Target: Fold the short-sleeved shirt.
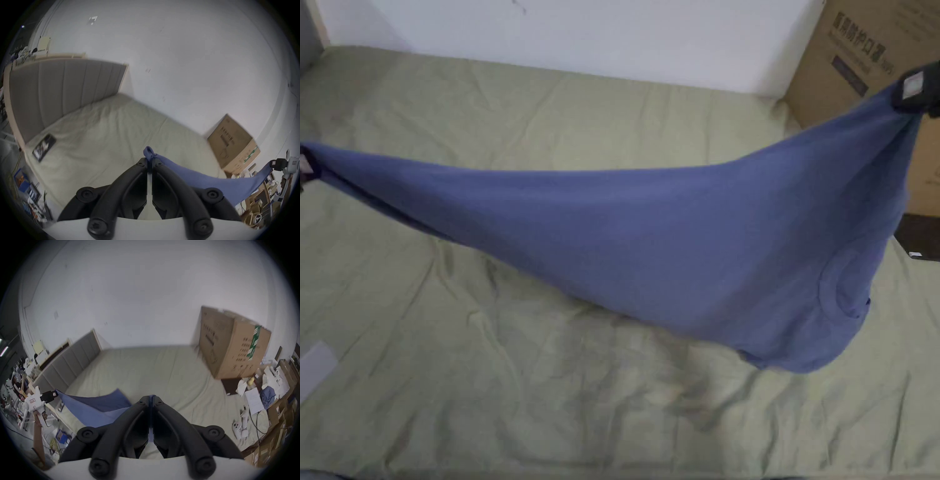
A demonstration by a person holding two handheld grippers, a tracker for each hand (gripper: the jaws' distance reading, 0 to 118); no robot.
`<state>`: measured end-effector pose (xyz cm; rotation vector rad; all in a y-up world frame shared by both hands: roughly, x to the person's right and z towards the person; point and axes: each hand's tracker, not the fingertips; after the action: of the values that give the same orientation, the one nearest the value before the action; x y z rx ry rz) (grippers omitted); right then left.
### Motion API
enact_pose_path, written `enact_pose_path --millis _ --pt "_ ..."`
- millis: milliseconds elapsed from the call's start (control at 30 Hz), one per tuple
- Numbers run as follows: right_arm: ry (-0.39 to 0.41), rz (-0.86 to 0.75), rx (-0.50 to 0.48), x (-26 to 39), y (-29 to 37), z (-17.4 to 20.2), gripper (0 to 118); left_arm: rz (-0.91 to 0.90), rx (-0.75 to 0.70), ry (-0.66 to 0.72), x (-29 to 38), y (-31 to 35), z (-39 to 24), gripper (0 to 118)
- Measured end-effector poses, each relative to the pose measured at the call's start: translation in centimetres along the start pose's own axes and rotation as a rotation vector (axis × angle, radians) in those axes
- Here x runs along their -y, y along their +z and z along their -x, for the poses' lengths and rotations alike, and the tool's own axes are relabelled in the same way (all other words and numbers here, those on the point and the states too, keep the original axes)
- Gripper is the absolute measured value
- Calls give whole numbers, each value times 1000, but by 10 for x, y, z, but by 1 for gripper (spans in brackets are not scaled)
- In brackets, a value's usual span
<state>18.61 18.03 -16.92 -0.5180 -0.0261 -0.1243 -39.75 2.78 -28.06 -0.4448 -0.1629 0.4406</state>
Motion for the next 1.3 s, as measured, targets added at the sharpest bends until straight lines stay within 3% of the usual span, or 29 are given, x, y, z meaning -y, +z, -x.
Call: enact_pose_path --millis 200,367,500,667,833,1000,1100,1233,1300 --pt "37 -151 90 -55 58 10 3 -166 87 -115 -101 21 -56 3" --pt "37 -240 151 -105 63 17 3 -205 49 -174 -180 17 -98 3" --pt "3 -244 179 -152 39 23 3 -205 -21 -247 -228 -6 -132 3" --pt "-25 -280 229 -207 -5 38 3 -212 -141 -234 -262 -38 -160 3" --pt "29 -342 323 -263 -54 56 3 -258 -253 -358 -293 -82 -183 3" --pt "20 -389 379 -307 -103 61 3 -301 -321 -444 -314 -130 -205 3" --pt "-7 -442 402 -322 -131 59 3 -338 -327 -436 -324 -160 -213 3" --pt "-47 -480 423 -319 -116 58 3 -389 -337 -418 -325 -203 -215 3" --pt "-55 -487 423 -313 -149 66 3 -398 -348 -404 -322 -225 -215 3"
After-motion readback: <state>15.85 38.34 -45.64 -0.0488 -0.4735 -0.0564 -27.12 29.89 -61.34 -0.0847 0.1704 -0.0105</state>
